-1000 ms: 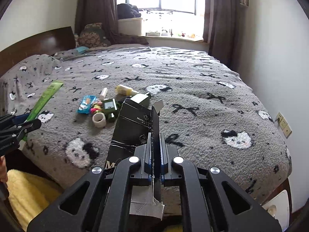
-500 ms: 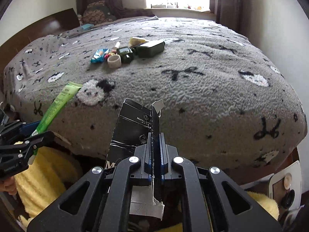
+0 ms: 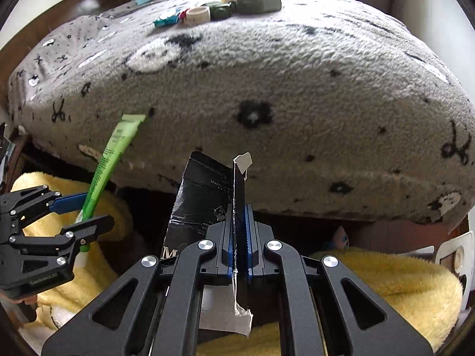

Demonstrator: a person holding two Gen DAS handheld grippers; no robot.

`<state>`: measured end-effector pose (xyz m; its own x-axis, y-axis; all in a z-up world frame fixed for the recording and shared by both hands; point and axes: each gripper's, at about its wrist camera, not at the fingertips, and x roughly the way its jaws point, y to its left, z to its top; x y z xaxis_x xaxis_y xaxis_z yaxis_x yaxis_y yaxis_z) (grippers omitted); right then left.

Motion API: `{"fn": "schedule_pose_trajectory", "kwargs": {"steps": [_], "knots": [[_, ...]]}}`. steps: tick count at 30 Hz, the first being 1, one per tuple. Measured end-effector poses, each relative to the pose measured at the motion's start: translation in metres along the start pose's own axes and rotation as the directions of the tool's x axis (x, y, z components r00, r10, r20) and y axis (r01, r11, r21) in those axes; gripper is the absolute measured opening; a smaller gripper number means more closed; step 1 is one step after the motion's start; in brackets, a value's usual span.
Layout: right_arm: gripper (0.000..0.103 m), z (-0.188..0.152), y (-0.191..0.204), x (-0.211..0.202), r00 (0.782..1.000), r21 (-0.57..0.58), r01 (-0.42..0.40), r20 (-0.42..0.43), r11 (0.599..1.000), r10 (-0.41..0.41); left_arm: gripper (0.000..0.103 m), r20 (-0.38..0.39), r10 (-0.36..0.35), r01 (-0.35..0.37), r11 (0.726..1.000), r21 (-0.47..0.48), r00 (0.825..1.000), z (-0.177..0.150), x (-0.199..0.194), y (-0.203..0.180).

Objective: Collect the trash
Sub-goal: 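Lower both tools below the bed edge and release the box and tube into the bin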

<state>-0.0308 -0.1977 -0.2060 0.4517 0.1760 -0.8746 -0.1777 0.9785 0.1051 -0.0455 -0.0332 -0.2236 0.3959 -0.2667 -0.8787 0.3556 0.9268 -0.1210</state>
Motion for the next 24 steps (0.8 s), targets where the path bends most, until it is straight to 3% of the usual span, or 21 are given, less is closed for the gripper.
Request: {"fn": "schedule_pose_trajectory", "kwargs": {"steps": [12, 15, 17, 19, 20, 21, 23, 24], "knots": [[0.007, -0.015, 0.0, 0.042, 0.991, 0.04, -0.03, -0.127, 0.999, 0.035, 0.034, -0.126, -0.038, 0.038, 0.999, -0.009, 0.991, -0.009, 0.049, 0.003], [0.007, -0.016, -0.001, 0.051, 0.988, 0.047, -0.032, -0.15, 0.998, 0.039, 0.013, -0.165, -0.054, 0.052, 0.998, -0.017, 0.985, -0.009, 0.062, 0.006], [0.008, -0.014, -0.001, 0.058, 0.985, 0.06, -0.047, -0.162, 0.997, 0.056, 0.014, -0.192, -0.049, 0.049, 0.999, -0.004, 0.98, -0.009, 0.069, 0.005], [0.01, -0.011, -0.001, 0.062, 0.983, 0.074, -0.067, -0.168, 0.995, 0.079, 0.034, -0.203, -0.054, 0.053, 0.999, -0.01, 0.978, -0.01, 0.073, 0.005], [0.01, -0.009, 0.001, 0.065, 0.981, 0.078, -0.072, -0.175, 0.994, 0.085, 0.039, -0.202, -0.056, 0.054, 0.998, -0.014, 0.978, -0.008, 0.074, 0.004], [0.014, -0.008, 0.001, 0.067, 0.98, 0.082, -0.073, -0.178, 0.994, 0.087, 0.044, -0.2, -0.052, 0.051, 0.999, -0.013, 0.978, -0.007, 0.075, 0.003], [0.033, -0.007, 0.003, 0.07, 0.98, 0.087, -0.07, -0.181, 0.994, 0.085, 0.045, -0.2, -0.051, 0.048, 0.999, -0.017, 0.978, -0.007, 0.074, 0.005], [0.054, -0.007, 0.003, 0.07, 0.98, 0.09, -0.068, -0.181, 0.994, 0.084, 0.047, -0.199, -0.047, 0.044, 0.999, -0.02, 0.979, -0.007, 0.074, 0.006]]}}
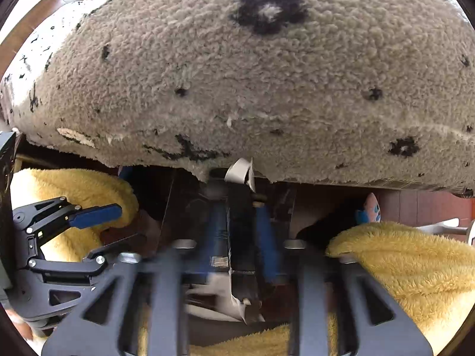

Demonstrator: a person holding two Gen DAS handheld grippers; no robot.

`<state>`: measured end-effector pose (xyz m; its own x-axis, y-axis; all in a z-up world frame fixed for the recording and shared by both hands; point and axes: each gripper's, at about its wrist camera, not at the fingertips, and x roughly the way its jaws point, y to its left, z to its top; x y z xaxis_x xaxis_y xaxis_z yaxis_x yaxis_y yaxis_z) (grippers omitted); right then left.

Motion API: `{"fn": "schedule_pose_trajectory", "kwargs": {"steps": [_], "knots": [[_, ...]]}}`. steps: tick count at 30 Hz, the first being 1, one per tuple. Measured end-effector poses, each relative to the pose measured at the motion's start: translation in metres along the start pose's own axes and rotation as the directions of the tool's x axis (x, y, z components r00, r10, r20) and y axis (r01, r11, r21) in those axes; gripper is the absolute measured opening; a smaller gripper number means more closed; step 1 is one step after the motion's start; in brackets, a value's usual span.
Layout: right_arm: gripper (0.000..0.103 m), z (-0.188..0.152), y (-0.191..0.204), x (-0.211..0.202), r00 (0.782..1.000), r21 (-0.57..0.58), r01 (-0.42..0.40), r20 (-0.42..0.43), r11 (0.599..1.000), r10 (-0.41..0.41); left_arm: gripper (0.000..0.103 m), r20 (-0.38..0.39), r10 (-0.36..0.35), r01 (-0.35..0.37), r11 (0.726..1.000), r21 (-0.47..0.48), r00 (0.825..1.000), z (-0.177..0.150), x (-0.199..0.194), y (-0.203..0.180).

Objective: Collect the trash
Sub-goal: 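Lower both tools below the bed edge and release the box and tube into the bin, then grasp the green bottle with the right tool while the left tool grasps the white tape roll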

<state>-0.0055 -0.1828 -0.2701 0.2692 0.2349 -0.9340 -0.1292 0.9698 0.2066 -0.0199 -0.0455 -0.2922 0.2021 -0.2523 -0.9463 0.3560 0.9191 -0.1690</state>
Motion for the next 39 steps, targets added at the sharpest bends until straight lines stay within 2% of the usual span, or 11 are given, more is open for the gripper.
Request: {"fn": "schedule_pose_trajectory", "kwargs": {"steps": [1, 5, 8, 12, 18, 26, 39], "knots": [[0.059, 0.0, 0.0, 0.001, 1.0, 0.0, 0.0, 0.005, 1.0, 0.0, 0.048, 0.002, 0.004, -0.004, 1.0, -0.002, 1.0, 0.001, -0.002, 0.003], [0.059, 0.002, 0.002, -0.005, 1.0, -0.003, 0.013, 0.027, 1.0, -0.013, 0.054, 0.014, 0.018, -0.018, 1.0, -0.004, 1.0, 0.0, -0.013, 0.012], [0.065, 0.007, -0.001, -0.012, 0.998, 0.002, 0.032, 0.047, 1.0, -0.032, 0.061, 0.036, 0.031, -0.031, 1.0, -0.008, 0.999, 0.001, -0.023, 0.015], [0.083, 0.009, -0.004, -0.024, 0.994, 0.01, 0.061, 0.085, 0.998, -0.061, 0.074, 0.078, 0.045, -0.045, 0.999, -0.012, 0.996, 0.001, -0.04, 0.02], [0.094, 0.016, -0.013, -0.044, 0.989, 0.03, 0.075, 0.127, 0.997, -0.079, 0.095, 0.132, 0.06, -0.063, 0.998, 0.019, 0.989, 0.007, -0.061, 0.014], [0.098, 0.029, -0.026, -0.075, 0.974, 0.044, 0.097, 0.202, 0.994, -0.104, 0.095, 0.219, 0.104, -0.108, 0.994, 0.005, 0.97, 0.02, -0.095, 0.021], [0.098, 0.067, -0.026, -0.123, 0.915, 0.002, 0.17, 0.371, 0.985, -0.159, 0.095, 0.371, 0.219, -0.215, 0.975, -0.053, 0.903, 0.064, -0.146, 0.046]]}}
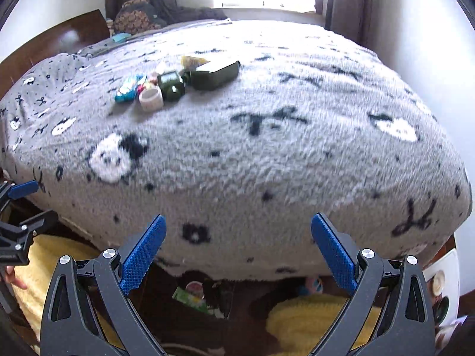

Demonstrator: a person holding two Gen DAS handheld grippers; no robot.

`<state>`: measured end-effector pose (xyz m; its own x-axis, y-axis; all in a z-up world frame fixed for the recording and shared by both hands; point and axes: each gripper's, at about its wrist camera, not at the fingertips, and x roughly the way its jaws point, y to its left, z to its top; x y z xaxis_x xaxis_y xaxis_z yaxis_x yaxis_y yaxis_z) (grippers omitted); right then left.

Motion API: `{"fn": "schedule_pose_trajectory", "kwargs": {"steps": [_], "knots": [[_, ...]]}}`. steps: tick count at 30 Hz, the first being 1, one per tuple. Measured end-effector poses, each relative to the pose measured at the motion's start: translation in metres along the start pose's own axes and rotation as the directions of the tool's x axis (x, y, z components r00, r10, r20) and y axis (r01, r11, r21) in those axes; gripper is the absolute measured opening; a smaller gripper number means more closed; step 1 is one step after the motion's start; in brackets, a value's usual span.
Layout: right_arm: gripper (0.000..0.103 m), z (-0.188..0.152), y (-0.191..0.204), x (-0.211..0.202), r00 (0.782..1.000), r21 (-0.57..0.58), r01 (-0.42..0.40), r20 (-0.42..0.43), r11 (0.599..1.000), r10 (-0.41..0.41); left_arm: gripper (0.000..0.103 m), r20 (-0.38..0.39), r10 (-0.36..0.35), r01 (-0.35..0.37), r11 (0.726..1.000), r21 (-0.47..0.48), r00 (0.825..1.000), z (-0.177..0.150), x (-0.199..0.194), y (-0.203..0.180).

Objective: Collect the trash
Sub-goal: 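Grasp the green bottle with the right tool while the left tool grasps the white tape roll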

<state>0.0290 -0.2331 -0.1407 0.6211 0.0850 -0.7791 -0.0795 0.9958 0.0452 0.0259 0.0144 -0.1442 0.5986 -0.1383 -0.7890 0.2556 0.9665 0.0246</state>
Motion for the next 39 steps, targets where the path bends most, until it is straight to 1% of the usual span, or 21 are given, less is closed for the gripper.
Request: {"fn": "schedule_pose_trajectory", "kwargs": {"steps": [5, 10, 16, 20, 23, 27, 30, 32, 34, 37, 39], "knots": [[0.098, 0.029, 0.0, 0.001, 0.999, -0.007, 0.006, 0.044, 1.0, -0.006, 0.095, 0.049, 0.026, -0.026, 1.0, 0.005, 0.998, 0.023, -0.001, 0.009], [0.098, 0.054, -0.001, 0.011, 0.998, 0.004, 0.003, 0.058, 1.0, -0.003, 0.095, 0.047, 0.031, -0.029, 0.999, -0.032, 0.998, 0.045, 0.015, 0.024], [0.098, 0.08, 0.008, 0.043, 0.999, -0.011, -0.012, 0.041, 1.0, 0.012, 0.095, 0.032, 0.041, -0.039, 0.998, -0.042, 0.999, 0.066, 0.041, 0.034], [0.097, 0.103, 0.008, 0.068, 0.999, 0.011, 0.009, 0.046, 1.0, -0.009, 0.095, 0.027, 0.013, -0.012, 0.998, -0.059, 1.0, 0.078, 0.055, 0.034], [0.097, 0.121, 0.01, 0.088, 0.999, 0.03, 0.02, 0.035, 0.999, -0.021, 0.093, 0.031, -0.023, 0.024, 0.999, -0.031, 0.999, 0.087, 0.065, 0.023], [0.095, 0.144, 0.016, 0.103, 0.999, 0.026, 0.03, 0.044, 0.999, -0.031, 0.081, 0.029, -0.064, 0.064, 0.998, 0.014, 0.998, 0.101, 0.079, 0.003], [0.092, 0.16, 0.018, 0.111, 0.998, 0.04, 0.029, 0.048, 0.999, -0.031, 0.078, 0.031, -0.1, 0.099, 0.995, 0.031, 0.994, 0.115, 0.09, -0.012], [0.09, 0.168, 0.02, 0.117, 0.999, 0.057, 0.022, 0.044, 0.998, -0.024, 0.073, 0.031, -0.122, 0.12, 0.992, 0.035, 0.992, 0.122, 0.096, -0.02], [0.086, 0.174, 0.021, 0.123, 0.999, 0.071, 0.017, 0.033, 0.997, -0.019, 0.064, 0.026, -0.136, 0.135, 0.99, 0.034, 0.99, 0.128, 0.104, -0.027], [0.084, 0.18, 0.025, 0.134, 1.0, 0.081, 0.001, 0.015, 0.997, -0.002, 0.062, 0.018, -0.14, 0.14, 0.99, 0.024, 0.99, 0.135, 0.115, -0.034], [0.084, 0.184, 0.03, 0.143, 1.0, 0.074, 0.02, -0.006, 0.997, -0.019, 0.058, 0.011, -0.144, 0.144, 0.989, 0.018, 0.989, 0.138, 0.121, -0.036]]}}
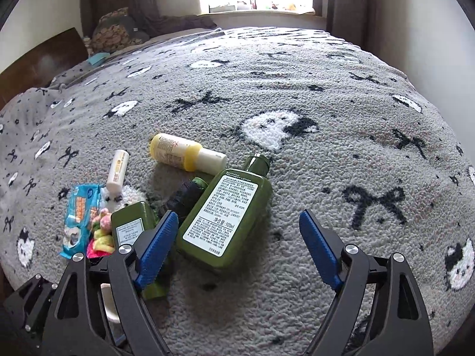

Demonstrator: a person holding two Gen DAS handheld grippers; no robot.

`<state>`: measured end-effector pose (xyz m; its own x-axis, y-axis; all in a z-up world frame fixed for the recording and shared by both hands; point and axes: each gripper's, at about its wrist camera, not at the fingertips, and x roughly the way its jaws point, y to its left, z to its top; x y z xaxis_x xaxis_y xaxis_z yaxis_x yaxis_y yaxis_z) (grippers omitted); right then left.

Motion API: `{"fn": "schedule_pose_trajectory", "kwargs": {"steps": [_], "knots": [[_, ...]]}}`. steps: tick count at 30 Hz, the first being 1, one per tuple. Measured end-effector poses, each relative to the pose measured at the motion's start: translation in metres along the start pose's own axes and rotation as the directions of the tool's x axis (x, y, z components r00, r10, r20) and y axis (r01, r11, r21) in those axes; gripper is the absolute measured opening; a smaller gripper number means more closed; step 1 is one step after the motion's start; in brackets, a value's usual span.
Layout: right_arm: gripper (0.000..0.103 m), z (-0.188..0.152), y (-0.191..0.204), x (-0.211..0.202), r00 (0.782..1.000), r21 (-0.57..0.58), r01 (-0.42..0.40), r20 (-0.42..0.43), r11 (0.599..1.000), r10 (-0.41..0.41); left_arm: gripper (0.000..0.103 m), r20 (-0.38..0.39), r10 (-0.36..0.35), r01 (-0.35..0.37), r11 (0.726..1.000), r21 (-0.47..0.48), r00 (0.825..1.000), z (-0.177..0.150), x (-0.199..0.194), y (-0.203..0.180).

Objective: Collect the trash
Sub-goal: 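Grasp the green bottle with the right tool while the left tool grasps the white tape roll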

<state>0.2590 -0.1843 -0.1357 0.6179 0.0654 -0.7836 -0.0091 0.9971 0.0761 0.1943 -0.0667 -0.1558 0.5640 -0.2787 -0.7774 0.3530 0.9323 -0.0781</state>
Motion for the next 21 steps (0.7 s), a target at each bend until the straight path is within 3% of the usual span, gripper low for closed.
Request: {"fn": "schedule_pose_trajectory", "kwargs": {"steps": [5, 10, 14, 21], "knots": [[0.083, 0.0, 0.007, 0.012, 0.999, -0.031, 0.033, -0.036, 0.999, -0.034, 0.051, -0.004, -0.009, 0.009, 1.0, -0.014, 1.0, 0.004, 0.008, 0.004], [0.083, 0.001, -0.011, 0.007, 0.991, -0.024, 0.13, -0.024, 0.991, -0.131, 0.042, 0.004, -0.036, 0.036, 0.999, -0.001, 0.999, 0.004, 0.003, 0.008], [0.082, 0.003, -0.025, 0.013, 0.993, 0.004, 0.116, -0.038, 0.993, -0.116, 0.034, 0.001, -0.065, 0.065, 0.998, -0.001, 0.998, 0.004, 0.002, 0.009], [0.075, 0.007, -0.02, 0.037, 0.992, -0.026, 0.112, -0.049, 0.993, -0.113, 0.034, -0.006, -0.06, 0.06, 0.998, 0.006, 0.998, 0.008, 0.011, 0.006]]}}
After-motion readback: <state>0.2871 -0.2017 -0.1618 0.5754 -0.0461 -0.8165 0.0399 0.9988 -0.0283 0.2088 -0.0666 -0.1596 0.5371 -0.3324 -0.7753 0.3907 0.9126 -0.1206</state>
